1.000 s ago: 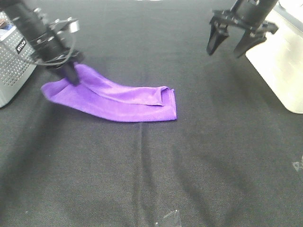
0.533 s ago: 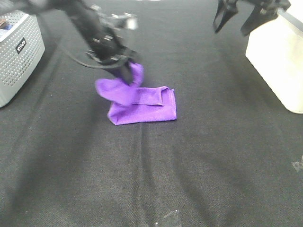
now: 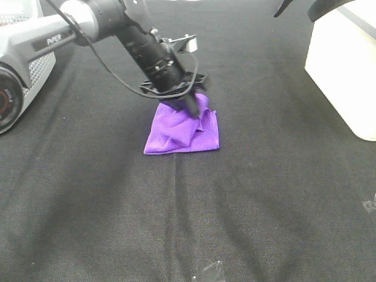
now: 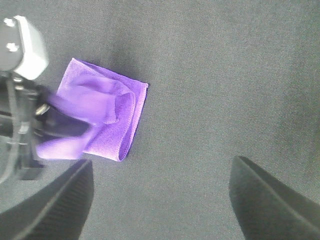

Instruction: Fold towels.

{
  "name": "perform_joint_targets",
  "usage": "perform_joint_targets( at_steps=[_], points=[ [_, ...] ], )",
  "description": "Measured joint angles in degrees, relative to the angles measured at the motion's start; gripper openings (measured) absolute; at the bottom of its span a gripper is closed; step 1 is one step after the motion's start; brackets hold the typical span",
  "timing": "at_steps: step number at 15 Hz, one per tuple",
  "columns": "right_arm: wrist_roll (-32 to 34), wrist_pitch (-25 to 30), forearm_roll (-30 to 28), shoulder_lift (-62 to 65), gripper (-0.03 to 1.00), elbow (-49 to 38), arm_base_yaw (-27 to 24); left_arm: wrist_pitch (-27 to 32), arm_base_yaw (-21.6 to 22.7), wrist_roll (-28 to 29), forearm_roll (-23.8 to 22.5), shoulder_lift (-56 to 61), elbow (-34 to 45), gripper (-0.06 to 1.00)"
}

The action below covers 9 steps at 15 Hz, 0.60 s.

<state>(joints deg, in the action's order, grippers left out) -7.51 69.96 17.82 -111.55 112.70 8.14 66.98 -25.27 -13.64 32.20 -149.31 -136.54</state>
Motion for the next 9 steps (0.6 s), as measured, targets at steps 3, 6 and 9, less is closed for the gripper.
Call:
perform_joint_targets(
  at_steps=[3,6,9],
  points=[
    [0.0,0.1,0.1,1.4,0.73,0.0,0.0,-10.4,-1.9,0.4,8.3,-0.1,0.0,0.54],
    [0.0,0.1,0.1,2.3,0.73,0.0,0.0,-11.8,-2.5,0.2,10.0,-0.1,0.0,0.57],
    [0.0,0.1,0.0,2.8,0.73,0.0,0.0,-11.2,-2.3,-1.1,8.0,0.2,0.0,0.57]
  ],
)
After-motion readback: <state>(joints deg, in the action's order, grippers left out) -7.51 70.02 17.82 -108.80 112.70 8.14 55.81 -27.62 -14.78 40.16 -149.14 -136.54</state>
